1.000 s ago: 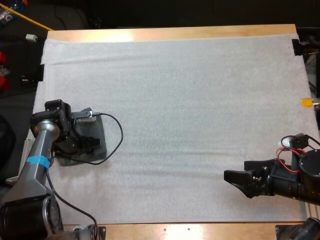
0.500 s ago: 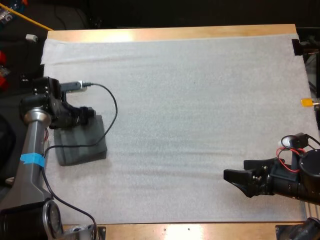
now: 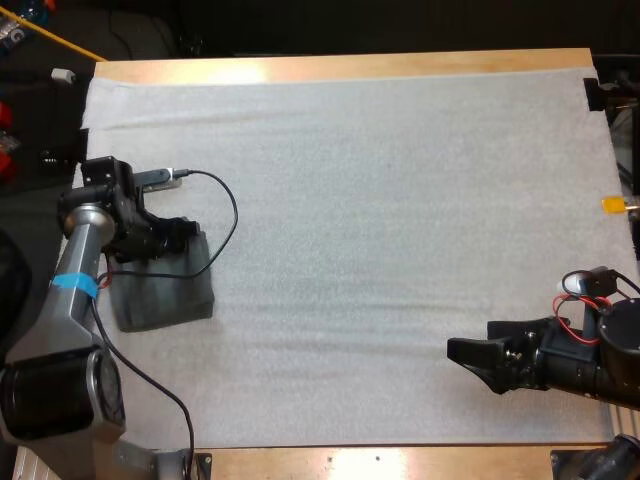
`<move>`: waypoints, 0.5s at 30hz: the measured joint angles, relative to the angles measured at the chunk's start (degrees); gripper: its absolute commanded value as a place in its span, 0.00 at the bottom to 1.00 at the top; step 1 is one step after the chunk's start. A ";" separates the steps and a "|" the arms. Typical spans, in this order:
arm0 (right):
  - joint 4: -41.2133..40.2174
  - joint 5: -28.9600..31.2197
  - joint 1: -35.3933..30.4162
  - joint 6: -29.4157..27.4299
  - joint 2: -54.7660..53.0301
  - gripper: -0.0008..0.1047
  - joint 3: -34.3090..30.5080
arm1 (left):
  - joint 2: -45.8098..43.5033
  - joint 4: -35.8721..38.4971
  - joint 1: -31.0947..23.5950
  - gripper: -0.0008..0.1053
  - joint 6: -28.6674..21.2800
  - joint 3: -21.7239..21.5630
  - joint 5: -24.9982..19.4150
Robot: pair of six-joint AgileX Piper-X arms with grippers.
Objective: Pick towel from pile, fold and stack
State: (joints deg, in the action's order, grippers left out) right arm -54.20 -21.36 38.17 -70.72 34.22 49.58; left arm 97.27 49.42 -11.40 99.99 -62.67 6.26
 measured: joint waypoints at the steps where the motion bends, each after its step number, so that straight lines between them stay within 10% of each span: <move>1: 0.00 0.00 0.00 0.00 0.00 0.77 0.00 | 0.36 -0.04 0.00 0.59 0.13 0.00 0.00; 15: 0.00 0.00 0.00 0.00 0.00 0.77 0.00 | -5.43 3.24 0.00 0.59 0.31 -1.52 5.15</move>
State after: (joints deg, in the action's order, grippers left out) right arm -54.20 -21.36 38.17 -70.72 34.22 49.58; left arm 91.84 52.66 -11.40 100.30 -64.19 11.42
